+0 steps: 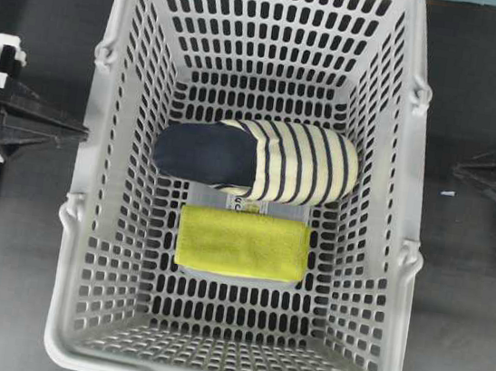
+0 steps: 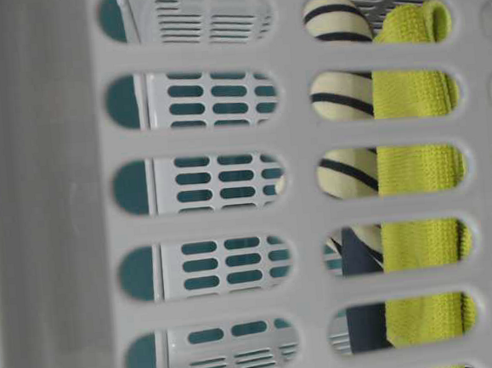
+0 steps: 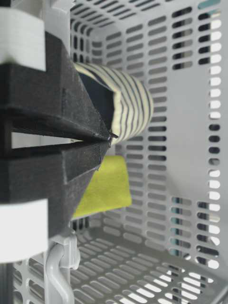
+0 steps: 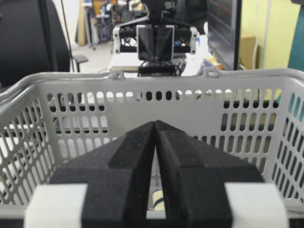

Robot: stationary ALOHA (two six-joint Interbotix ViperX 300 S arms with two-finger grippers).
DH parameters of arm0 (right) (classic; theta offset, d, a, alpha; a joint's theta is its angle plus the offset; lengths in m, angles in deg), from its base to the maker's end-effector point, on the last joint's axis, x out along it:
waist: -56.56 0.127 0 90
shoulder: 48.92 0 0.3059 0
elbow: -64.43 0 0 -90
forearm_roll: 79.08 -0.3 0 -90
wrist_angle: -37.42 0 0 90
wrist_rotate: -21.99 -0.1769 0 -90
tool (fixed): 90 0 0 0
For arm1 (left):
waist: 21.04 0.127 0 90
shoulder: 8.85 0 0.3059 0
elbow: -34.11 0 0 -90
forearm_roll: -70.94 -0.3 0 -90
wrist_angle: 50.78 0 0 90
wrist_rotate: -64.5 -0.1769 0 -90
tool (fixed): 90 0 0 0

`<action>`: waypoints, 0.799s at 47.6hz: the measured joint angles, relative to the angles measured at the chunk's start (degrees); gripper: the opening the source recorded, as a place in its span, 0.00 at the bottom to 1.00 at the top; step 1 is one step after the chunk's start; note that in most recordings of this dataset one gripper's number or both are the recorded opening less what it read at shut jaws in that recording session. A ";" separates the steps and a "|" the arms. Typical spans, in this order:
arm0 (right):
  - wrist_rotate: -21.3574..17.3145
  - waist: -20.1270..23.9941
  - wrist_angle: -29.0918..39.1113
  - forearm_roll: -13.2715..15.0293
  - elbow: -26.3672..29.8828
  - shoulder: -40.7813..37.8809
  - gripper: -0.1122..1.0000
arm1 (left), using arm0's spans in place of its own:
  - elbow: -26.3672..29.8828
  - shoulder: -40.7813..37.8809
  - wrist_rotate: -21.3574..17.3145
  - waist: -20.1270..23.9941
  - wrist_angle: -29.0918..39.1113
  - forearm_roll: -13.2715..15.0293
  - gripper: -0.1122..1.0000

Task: Pick up the yellow cloth from the shopping basket with the left arm.
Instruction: 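Move the left gripper over the basket toward the yellow cloth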

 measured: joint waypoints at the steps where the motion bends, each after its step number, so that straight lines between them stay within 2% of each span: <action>1: 0.00 0.00 0.00 0.09 0.00 0.09 0.10 | 0.00 -0.09 0.00 0.00 0.00 0.00 0.15; 4: -0.18 0.00 0.18 0.00 0.00 0.18 0.10 | 1.32 0.00 1.23 -0.09 2.29 -1.05 0.10; 8: -0.88 -0.09 1.32 -0.26 0.09 0.88 0.10 | 4.31 0.00 1.76 -0.44 6.86 -1.93 0.10; 18: -3.78 -0.18 10.37 -0.35 0.88 1.41 0.10 | 13.18 -2.72 1.67 -2.37 21.09 -2.11 0.10; 24: -4.48 -0.18 15.73 -0.44 2.02 1.41 0.10 | 18.46 -6.59 1.67 -3.60 29.62 -2.11 0.10; 33: -4.48 0.00 20.92 -0.44 3.34 1.41 0.11 | 25.93 -14.59 1.58 -4.13 37.79 -2.11 0.10; 36: -4.39 0.09 21.62 -0.44 3.52 1.41 0.15 | 28.74 -17.40 1.32 -4.13 40.08 -2.11 0.10; 38: -4.39 0.09 21.80 -0.44 3.60 1.41 0.22 | 30.32 -19.07 1.23 -4.13 41.84 -2.20 0.10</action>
